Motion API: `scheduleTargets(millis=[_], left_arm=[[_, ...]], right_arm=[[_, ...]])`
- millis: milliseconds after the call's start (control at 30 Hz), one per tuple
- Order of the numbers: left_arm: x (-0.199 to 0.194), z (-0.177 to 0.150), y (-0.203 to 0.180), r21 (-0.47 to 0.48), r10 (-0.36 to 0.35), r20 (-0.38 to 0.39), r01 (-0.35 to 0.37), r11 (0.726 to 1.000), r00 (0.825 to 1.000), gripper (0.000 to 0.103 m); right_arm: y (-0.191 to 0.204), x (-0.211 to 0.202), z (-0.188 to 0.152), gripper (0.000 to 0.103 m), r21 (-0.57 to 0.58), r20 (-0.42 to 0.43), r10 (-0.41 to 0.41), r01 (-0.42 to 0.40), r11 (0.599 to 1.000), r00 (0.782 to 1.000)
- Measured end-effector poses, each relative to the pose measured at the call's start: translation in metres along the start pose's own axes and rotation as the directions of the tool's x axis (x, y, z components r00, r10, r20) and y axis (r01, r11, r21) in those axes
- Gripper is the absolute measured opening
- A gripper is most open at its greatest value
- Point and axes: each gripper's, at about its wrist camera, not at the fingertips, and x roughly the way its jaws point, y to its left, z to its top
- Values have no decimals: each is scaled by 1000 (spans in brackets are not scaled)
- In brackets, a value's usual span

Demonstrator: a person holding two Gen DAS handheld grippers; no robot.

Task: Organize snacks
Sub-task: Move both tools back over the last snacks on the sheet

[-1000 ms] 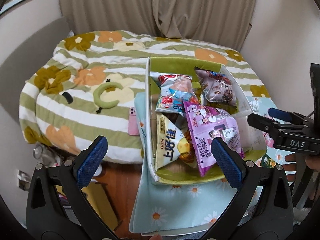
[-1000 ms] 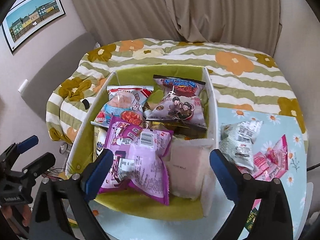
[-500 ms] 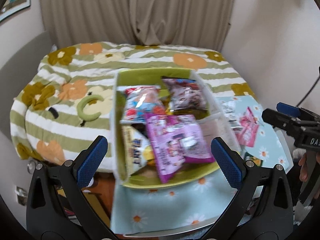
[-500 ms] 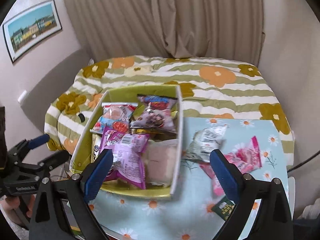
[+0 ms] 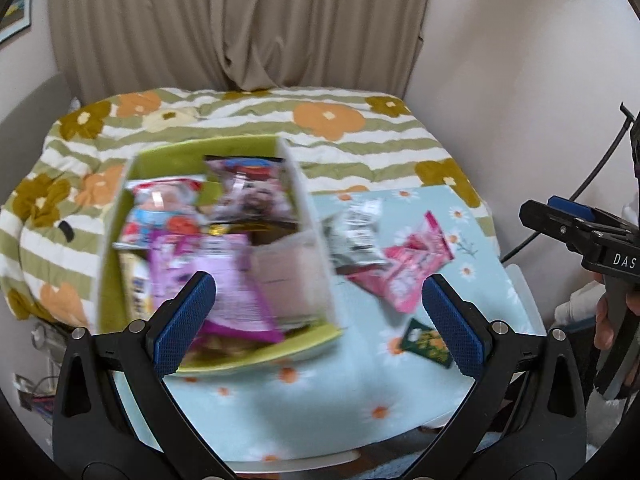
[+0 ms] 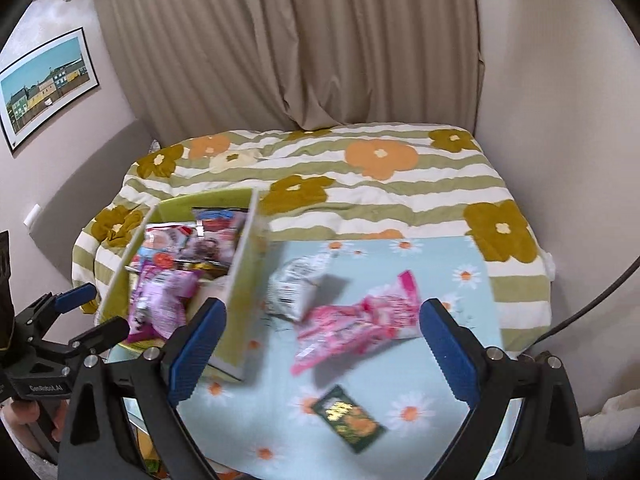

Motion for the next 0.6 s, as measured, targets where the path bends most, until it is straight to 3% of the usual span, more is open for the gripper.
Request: scheduleTargets(millis=[267,600], left_arm=[[51,6,-70,-84,32,-68,-38,996,997,102],[121,12,-103,-225,104,-164,-140,964,981,102]], right_arm=[[-74,15,6,96,-14,-50,42,-43,999,998],[-132,64,7,96,-24,-152,117,-122,992,981]])
